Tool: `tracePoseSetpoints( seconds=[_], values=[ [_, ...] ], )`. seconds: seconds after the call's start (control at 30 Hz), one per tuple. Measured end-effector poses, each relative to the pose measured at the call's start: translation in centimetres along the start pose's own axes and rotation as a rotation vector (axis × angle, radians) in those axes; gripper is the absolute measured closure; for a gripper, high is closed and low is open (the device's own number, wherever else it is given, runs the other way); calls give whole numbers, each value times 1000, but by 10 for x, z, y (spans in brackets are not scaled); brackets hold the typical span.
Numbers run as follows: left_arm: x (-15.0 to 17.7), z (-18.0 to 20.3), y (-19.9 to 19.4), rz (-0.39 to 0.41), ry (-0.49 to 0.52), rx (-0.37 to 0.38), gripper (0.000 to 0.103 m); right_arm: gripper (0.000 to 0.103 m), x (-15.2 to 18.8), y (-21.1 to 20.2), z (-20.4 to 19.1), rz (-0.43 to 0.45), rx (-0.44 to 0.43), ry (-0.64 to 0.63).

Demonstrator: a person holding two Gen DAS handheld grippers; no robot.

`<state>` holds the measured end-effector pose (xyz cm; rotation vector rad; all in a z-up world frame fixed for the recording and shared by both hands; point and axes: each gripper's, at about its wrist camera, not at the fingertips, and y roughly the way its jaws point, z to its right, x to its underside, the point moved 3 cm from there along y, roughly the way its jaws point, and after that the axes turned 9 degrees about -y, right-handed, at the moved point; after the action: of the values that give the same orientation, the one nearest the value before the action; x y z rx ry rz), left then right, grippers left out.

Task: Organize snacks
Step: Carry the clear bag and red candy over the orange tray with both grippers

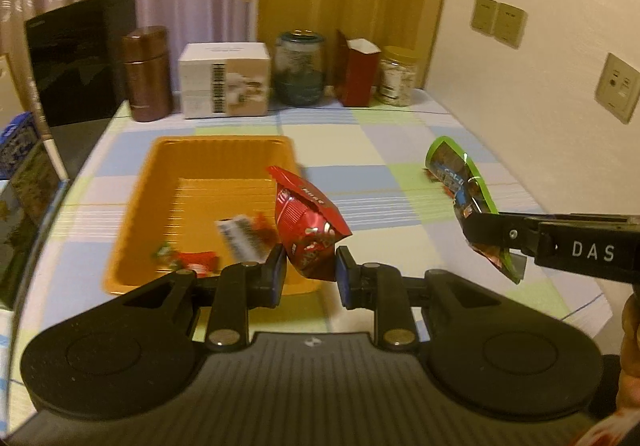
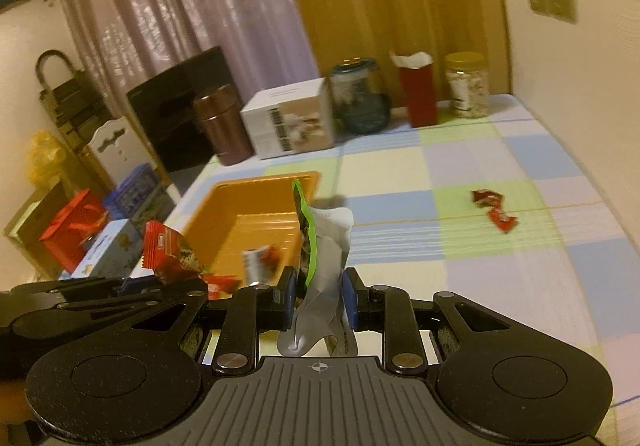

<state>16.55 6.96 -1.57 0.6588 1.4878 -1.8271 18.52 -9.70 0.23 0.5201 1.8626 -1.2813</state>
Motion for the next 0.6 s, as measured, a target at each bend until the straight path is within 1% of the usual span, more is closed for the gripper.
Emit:
tracePoseSetpoints(
  seconds=[0.27,0.6],
  values=[
    [-9,-36,-9,3,-33,-51,80,78,-9,18,-30,-14,-47,-19],
    [-19,-68,4,-26,-22,-78,80,78,-20,47,-46,-38,-76,-35]
  ],
)
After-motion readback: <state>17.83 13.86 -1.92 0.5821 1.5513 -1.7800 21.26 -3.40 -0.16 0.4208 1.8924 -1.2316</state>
